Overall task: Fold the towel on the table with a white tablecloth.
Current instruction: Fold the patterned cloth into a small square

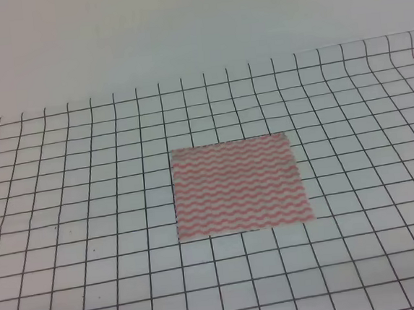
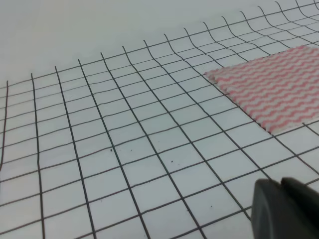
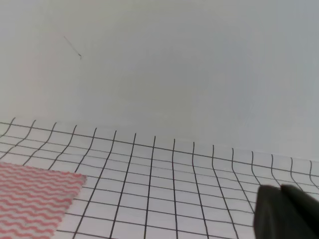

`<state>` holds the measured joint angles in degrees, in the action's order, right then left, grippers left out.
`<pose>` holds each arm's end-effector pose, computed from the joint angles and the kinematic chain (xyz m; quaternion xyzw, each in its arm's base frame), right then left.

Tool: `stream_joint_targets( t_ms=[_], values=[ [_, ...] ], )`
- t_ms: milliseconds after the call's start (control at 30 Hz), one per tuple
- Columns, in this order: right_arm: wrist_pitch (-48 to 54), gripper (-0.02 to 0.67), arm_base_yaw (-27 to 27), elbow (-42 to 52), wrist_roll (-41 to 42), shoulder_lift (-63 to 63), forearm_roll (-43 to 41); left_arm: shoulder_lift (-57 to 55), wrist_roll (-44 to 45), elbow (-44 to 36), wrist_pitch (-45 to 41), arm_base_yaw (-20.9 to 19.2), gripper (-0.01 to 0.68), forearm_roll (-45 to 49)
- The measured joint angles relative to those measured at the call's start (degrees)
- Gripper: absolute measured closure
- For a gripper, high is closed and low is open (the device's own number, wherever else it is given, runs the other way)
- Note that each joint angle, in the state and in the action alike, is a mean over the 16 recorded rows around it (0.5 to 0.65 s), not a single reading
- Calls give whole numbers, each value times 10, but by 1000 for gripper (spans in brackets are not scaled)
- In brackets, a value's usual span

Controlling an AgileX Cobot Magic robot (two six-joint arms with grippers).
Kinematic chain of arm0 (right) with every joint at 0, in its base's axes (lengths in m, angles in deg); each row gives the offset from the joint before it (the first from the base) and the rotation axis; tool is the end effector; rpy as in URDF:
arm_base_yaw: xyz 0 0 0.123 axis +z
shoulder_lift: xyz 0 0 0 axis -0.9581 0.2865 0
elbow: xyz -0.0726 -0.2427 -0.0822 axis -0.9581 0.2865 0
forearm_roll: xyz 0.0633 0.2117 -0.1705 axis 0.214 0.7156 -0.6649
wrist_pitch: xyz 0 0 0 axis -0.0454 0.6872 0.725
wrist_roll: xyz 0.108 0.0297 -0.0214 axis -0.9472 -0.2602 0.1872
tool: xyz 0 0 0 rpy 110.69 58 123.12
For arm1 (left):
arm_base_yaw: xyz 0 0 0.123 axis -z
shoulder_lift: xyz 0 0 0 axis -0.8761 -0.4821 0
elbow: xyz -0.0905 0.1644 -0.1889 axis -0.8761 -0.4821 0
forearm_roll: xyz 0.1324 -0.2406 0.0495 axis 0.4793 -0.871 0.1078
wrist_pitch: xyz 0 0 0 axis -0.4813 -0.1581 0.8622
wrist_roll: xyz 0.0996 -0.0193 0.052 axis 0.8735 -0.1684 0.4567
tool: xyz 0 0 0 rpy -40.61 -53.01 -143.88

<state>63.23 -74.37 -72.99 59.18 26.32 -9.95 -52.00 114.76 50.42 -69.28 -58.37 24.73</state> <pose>0.1258 0.0053 0.2119 -0.0797 0.6817 -0.0496 0.7256 0.1211 -0.0255 0.1777 0.0903 0.7574 -0.0678 0.6431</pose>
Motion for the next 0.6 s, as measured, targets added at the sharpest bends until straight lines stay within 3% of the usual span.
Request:
stream_joint_targets(
  t_ms=[600],
  values=[
    [94, 651, 0, 4, 12, -2, -20, 0, 0, 0, 7, -1, 673, 1]
  ],
)
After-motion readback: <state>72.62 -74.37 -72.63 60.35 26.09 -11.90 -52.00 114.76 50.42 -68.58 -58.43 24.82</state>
